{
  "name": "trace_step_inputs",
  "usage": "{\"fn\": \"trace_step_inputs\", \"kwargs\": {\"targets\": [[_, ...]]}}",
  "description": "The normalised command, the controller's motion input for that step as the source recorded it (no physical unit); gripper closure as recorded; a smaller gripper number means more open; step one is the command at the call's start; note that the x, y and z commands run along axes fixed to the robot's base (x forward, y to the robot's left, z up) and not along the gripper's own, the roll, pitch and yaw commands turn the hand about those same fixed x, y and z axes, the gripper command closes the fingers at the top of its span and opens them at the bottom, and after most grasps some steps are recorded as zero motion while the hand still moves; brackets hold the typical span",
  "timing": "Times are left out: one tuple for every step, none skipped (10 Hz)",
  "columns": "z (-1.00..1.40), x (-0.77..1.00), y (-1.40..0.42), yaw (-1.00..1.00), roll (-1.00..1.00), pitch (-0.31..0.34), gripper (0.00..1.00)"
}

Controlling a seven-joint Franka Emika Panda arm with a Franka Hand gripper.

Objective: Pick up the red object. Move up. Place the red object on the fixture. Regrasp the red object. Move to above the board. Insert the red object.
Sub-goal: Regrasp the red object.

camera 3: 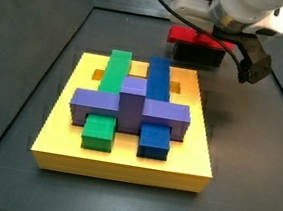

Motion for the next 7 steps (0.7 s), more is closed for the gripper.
{"fn": "trace_step_inputs", "kwargs": {"targets": [[0.0, 0.0, 0.0, 0.0, 0.0, 0.0, 1.0], [0.0, 0.0, 0.0, 0.0, 0.0, 0.0, 1.0], [0.0, 0.0, 0.0, 0.0, 0.0, 0.0, 1.0], [0.0, 0.0, 0.0, 0.0, 0.0, 0.0, 1.0], [0.0, 0.0, 0.0, 0.0, 0.0, 0.0, 1.0], [0.0, 0.0, 0.0, 0.0, 0.0, 0.0, 1.0], [0.0, 0.0, 0.0, 0.0, 0.0, 0.0, 1.0]]}}
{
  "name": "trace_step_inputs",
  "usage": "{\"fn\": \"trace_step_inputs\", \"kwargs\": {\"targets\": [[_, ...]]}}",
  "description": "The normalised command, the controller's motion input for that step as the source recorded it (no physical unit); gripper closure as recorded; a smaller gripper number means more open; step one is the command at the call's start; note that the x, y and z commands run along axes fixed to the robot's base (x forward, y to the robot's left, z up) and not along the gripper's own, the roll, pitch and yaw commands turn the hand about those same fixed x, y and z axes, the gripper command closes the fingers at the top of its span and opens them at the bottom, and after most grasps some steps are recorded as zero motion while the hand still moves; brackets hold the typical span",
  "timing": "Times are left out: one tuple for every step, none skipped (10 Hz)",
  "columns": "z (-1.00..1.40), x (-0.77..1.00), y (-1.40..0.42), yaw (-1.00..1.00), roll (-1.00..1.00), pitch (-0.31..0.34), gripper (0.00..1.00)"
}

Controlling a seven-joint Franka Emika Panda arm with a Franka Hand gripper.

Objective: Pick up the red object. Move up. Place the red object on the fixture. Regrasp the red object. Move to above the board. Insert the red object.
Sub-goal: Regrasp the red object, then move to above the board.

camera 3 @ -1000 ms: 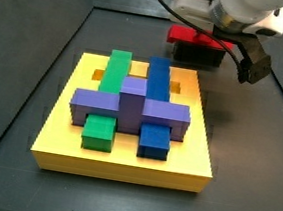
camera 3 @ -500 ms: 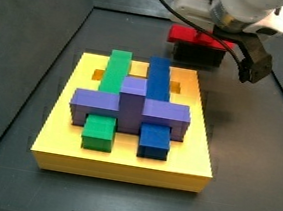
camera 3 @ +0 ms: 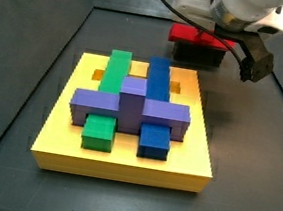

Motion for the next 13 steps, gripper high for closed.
{"fn": "trace_step_inputs", "kwargs": {"targets": [[0.0, 0.0, 0.0, 0.0, 0.0, 0.0, 1.0], [0.0, 0.0, 0.0, 0.0, 0.0, 0.0, 1.0], [0.0, 0.0, 0.0, 0.0, 0.0, 0.0, 1.0], [0.0, 0.0, 0.0, 0.0, 0.0, 0.0, 1.0], [1.4, 0.0, 0.0, 0.0, 0.0, 0.0, 1.0], [1.4, 0.0, 0.0, 0.0, 0.0, 0.012, 1.0], [1.4, -0.03, 0.0, -0.02, -0.05, 0.046, 1.0], [1.4, -0.02, 0.01, -0.01, -0.04, 0.054, 1.0], [1.4, -0.01, 0.0, 0.0, -0.01, 0.08, 1.0], [1.4, 0.0, -0.02, 0.0, 0.0, 0.086, 1.0], [1.4, 0.01, 0.0, 0.01, -0.02, 0.09, 1.0], [0.86, 0.01, 0.0, 0.02, -0.02, 0.09, 1.0], [0.22, 0.03, -0.02, 0.04, 0.0, 0.09, 1.0]]}}
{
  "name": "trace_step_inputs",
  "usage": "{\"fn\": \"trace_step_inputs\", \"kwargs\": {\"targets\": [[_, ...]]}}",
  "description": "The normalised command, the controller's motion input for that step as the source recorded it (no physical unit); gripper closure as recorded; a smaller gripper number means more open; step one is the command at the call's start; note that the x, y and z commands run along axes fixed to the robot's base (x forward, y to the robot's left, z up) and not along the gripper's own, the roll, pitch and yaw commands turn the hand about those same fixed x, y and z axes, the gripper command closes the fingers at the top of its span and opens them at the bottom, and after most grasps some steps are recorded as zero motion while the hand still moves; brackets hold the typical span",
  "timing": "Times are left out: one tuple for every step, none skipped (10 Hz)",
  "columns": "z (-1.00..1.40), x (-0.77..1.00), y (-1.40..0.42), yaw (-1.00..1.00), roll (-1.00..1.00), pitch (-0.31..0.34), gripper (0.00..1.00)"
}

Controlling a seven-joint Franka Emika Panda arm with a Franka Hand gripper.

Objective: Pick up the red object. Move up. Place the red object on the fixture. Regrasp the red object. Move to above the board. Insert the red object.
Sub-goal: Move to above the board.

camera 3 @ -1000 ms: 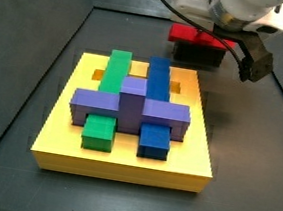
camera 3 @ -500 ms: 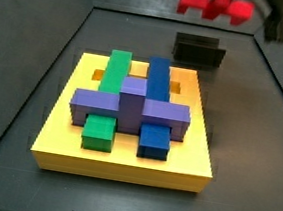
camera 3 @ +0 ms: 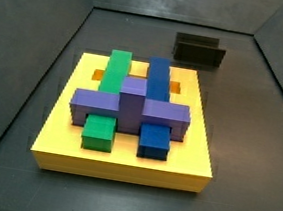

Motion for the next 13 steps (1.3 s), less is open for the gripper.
{"fn": "trace_step_inputs", "kwargs": {"targets": [[0.25, -0.97, -1.4, 0.05, -1.0, 0.09, 1.0], [0.24, -0.97, -1.4, 0.06, -1.0, 0.086, 1.0], [0.27, -1.06, -1.4, 0.07, -1.0, 0.048, 1.0], [0.23, -1.07, -1.4, 0.07, -1.0, 0.042, 1.0], [0.23, -1.08, -1.4, 0.08, -1.0, 0.026, 1.0], [0.22, -1.11, -1.4, 0.08, -1.0, 0.017, 1.0], [0.08, -0.48, -0.54, 0.08, -1.0, -0.009, 1.0], [0.01, -0.22, -0.2, 0.08, -1.0, -0.021, 1.0], [0.02, -0.1, -0.06, 0.05, -1.0, -0.008, 1.0], [0.03, -0.09, -0.05, 0.04, -0.84, -0.025, 1.0], [0.0, -0.08, -0.02, 0.02, -0.52, -0.053, 1.0], [0.0, -0.07, 0.0, 0.01, -0.35, -0.056, 1.0], [0.0, -0.05, 0.01, 0.0, -0.22, -0.043, 1.0]]}}
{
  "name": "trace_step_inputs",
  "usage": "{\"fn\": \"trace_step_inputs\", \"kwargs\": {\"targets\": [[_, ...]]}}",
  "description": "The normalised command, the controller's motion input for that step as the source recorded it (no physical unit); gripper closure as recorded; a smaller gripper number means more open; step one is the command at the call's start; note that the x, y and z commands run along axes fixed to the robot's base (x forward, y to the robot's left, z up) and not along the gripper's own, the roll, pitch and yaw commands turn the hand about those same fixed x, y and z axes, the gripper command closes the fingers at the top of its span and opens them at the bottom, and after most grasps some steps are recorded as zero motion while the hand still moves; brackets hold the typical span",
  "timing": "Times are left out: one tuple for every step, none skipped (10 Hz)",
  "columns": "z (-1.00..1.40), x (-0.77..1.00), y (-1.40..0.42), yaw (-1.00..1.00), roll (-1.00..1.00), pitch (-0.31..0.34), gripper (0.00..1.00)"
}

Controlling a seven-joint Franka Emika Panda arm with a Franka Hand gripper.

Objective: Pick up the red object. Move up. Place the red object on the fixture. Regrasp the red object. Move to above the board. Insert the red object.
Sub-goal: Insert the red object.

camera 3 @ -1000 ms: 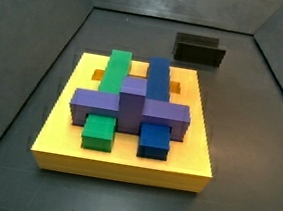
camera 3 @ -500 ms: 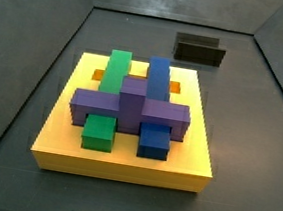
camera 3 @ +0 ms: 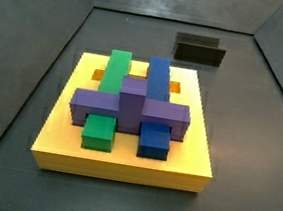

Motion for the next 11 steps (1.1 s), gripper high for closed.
{"fn": "trace_step_inputs", "kwargs": {"targets": [[-0.38, 0.2, 0.68, -0.04, -0.41, 0.01, 1.0], [-0.31, 0.24, 0.63, -0.06, -0.45, 0.0, 1.0], [-0.29, 0.28, 0.62, -0.05, -0.45, 0.0, 1.0], [-0.23, 0.27, 0.57, -0.07, -0.48, 0.0, 1.0], [-0.19, 0.23, 0.53, -0.02, -0.5, 0.0, 1.0], [-0.49, 0.0, 0.0, 0.0, -0.32, -0.056, 1.0], [-0.51, -0.06, -0.17, 0.0, -0.27, -0.107, 1.0], [-0.46, -0.05, -0.21, 0.0, -0.29, -0.114, 1.0], [-0.49, -0.3, -0.13, 0.0, -0.23, -0.167, 1.0], [-0.55, -0.18, 0.0, 0.03, -0.15, -0.254, 1.0], [-0.67, -0.16, 0.0, 0.03, -0.08, -0.259, 1.0]]}}
